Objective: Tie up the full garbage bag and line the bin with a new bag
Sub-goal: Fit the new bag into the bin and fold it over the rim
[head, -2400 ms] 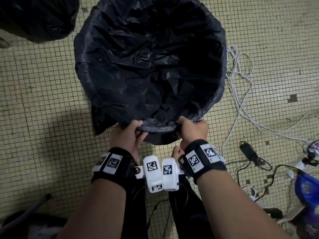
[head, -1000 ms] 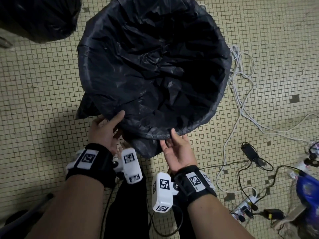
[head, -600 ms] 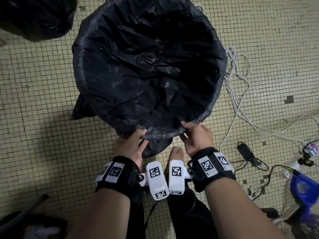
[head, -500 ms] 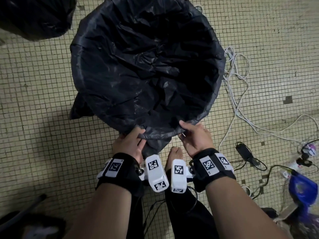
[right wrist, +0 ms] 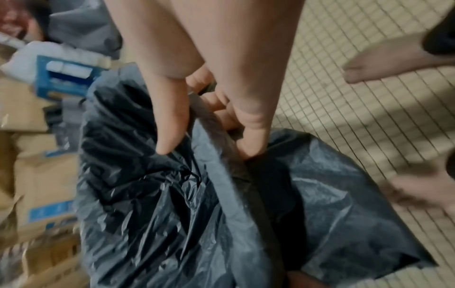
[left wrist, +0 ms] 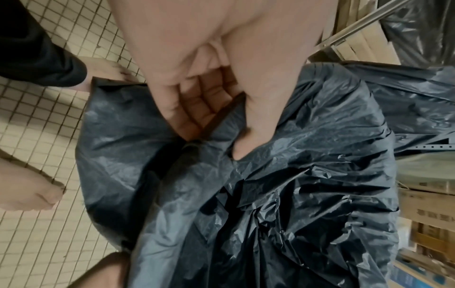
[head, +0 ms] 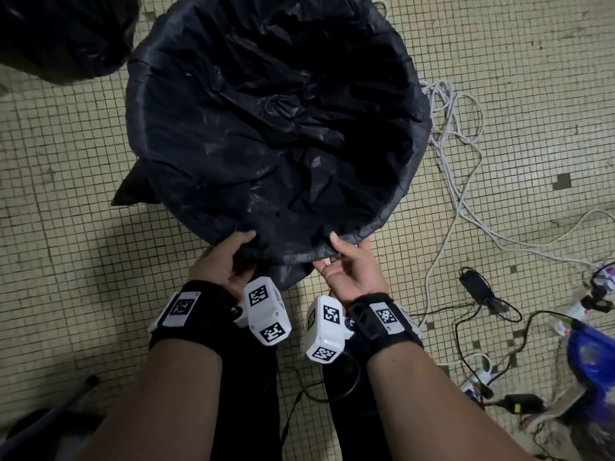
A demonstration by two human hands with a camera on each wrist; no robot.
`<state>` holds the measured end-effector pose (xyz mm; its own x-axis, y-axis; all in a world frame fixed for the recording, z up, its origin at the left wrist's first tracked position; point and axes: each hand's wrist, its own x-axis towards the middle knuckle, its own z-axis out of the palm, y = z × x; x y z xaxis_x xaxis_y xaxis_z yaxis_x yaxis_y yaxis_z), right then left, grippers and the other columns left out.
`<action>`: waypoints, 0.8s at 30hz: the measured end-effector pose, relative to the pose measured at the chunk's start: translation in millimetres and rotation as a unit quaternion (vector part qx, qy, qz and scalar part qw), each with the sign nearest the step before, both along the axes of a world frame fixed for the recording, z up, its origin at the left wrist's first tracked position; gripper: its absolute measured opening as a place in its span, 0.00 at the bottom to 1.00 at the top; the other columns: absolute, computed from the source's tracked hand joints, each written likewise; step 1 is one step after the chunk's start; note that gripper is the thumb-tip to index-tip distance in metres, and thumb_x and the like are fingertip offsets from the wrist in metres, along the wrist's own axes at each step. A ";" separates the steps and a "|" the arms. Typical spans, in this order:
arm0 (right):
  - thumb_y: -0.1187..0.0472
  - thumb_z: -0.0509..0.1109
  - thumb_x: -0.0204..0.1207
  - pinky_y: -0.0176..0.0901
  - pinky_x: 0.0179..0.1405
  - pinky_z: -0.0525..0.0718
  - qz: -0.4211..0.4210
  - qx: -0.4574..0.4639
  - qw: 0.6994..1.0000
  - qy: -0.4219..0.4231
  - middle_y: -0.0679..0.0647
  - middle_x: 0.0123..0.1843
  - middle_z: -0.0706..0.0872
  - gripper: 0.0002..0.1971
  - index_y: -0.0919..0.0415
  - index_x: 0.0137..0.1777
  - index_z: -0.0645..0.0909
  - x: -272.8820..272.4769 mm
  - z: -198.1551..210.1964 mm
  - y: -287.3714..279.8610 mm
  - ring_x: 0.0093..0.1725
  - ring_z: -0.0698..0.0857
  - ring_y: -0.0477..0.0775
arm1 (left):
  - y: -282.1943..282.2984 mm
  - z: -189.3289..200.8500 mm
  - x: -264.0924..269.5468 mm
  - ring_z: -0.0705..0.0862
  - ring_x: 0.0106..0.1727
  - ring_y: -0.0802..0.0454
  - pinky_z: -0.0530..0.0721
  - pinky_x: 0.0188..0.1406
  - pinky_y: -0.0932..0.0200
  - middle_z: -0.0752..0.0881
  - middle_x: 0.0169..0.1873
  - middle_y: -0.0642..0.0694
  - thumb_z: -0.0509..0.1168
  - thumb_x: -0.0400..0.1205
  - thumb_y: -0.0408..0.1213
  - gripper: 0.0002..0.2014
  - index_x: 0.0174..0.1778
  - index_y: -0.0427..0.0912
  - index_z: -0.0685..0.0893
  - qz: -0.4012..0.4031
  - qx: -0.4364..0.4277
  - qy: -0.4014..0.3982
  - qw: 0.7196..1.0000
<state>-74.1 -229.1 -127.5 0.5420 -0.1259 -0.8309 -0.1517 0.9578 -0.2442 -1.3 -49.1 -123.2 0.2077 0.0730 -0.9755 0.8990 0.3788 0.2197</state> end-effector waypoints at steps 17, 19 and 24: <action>0.68 0.82 0.69 0.48 0.56 0.89 0.076 -0.222 0.950 0.207 0.58 0.55 0.92 0.21 0.61 0.60 0.80 8.9 20.8 -18.1 0.53 0.91 0.55 | 17.9 17.4 6.3 0.90 0.57 0.42 0.92 0.48 0.50 0.91 0.56 0.43 0.85 0.66 0.50 0.33 0.63 0.39 0.86 -0.028 0.056 -0.063 0.996; 0.75 0.77 0.71 0.47 0.49 0.91 0.084 -0.208 0.955 0.192 0.61 0.49 0.93 0.12 0.67 0.52 0.83 16.7 21.9 -27.0 0.48 0.93 0.58 | 11.2 17.5 -2.2 0.91 0.57 0.41 0.91 0.50 0.47 0.92 0.55 0.43 0.85 0.67 0.46 0.30 0.63 0.39 0.87 -0.012 0.039 -0.057 0.998; 0.75 0.75 0.72 0.54 0.57 0.87 0.184 -0.138 0.965 0.129 0.55 0.55 0.91 0.22 0.59 0.64 0.80 18.6 17.6 -51.7 0.49 0.90 0.53 | -9.7 10.1 -24.7 0.89 0.47 0.48 0.90 0.38 0.59 0.88 0.49 0.41 0.71 0.82 0.36 0.10 0.56 0.37 0.82 -0.010 -0.017 -0.035 0.999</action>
